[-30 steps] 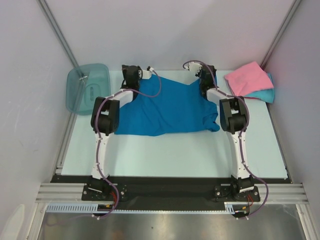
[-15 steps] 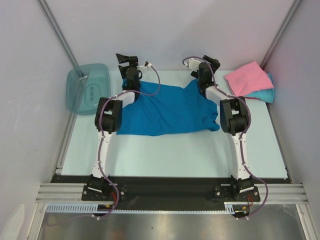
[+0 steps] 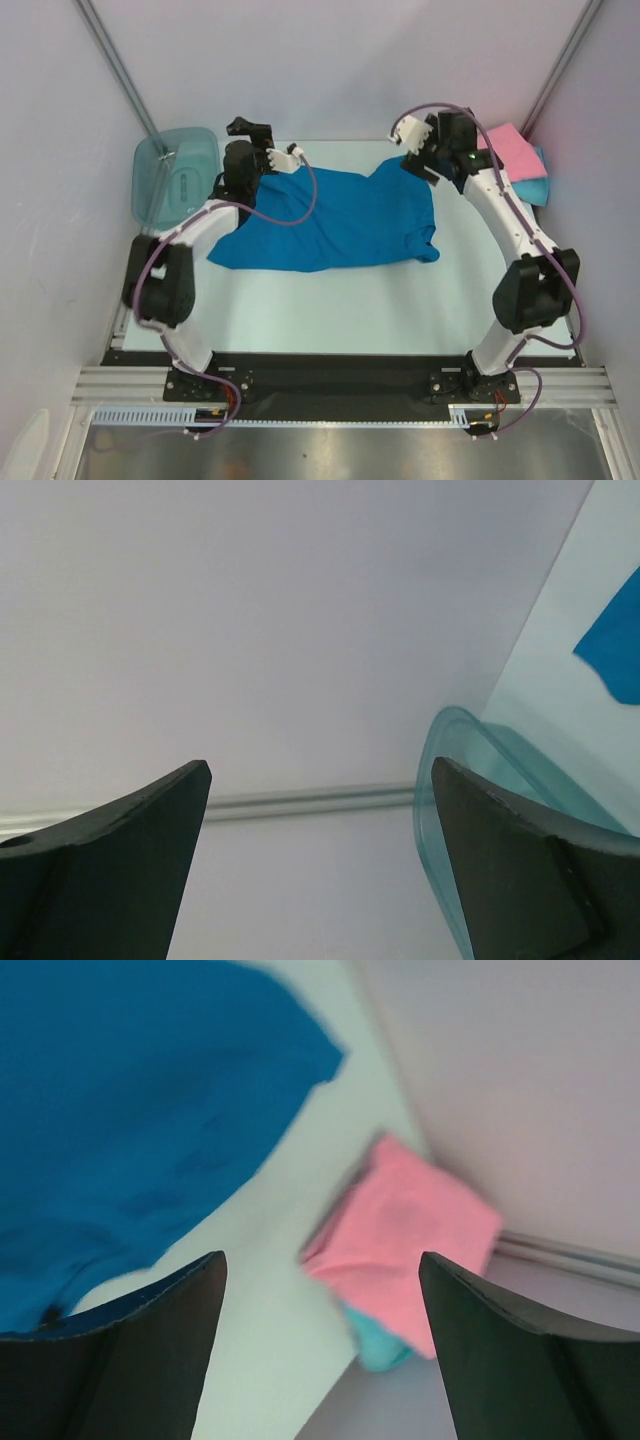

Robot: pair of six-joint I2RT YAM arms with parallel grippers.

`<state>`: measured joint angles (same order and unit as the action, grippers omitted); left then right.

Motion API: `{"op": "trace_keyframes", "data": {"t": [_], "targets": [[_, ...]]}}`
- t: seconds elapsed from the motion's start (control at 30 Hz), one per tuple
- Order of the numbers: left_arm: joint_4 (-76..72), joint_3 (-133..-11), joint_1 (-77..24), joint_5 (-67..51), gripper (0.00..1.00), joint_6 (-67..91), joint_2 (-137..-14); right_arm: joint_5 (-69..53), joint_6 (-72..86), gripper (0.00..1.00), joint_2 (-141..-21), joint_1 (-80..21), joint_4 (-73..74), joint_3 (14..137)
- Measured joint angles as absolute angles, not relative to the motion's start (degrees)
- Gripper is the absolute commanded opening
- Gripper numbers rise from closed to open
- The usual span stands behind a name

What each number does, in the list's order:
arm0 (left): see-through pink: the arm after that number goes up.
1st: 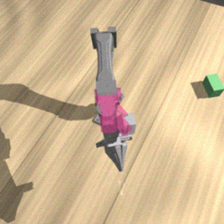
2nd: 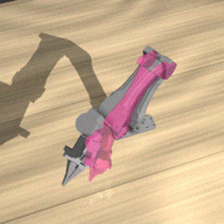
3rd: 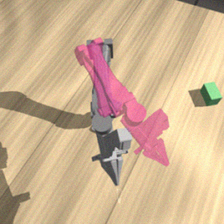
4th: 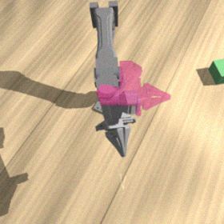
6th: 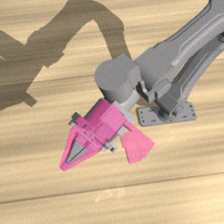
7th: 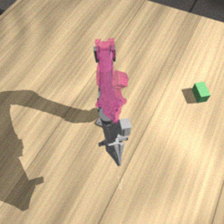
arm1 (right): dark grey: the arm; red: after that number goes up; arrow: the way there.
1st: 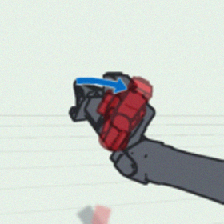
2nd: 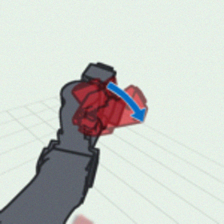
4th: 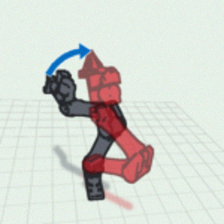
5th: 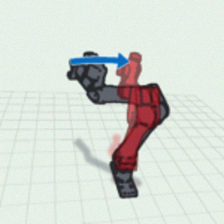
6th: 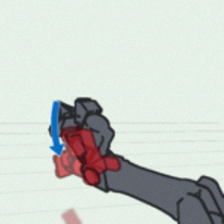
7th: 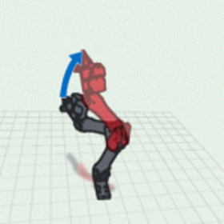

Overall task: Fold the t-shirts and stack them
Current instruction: Flatten the tshirt out

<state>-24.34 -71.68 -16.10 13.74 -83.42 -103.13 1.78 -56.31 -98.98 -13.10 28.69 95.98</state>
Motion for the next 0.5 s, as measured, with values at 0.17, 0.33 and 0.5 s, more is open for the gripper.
{"op": "trace_keyframes", "data": {"t": [0.17,0.33,0.5], "targets": [[-18.35,-57.69,-17.50,0.05,0.99,-85.60,-84.03,-2.02,-59.11,0.79,-95.83,-15.42,39.16,84.05],[-11.38,-46.81,-17.32,-8.40,0.98,-91.20,-82.26,-2.42,-61.87,0.78,-96.29,-19.57,45.21,76.84],[-4.38,-45.67,-17.32,-13.50,0.92,-93.69,-83.72,-2.42,-63.29,0.76,-96.38,-23.03,45.67,76.62]]}}
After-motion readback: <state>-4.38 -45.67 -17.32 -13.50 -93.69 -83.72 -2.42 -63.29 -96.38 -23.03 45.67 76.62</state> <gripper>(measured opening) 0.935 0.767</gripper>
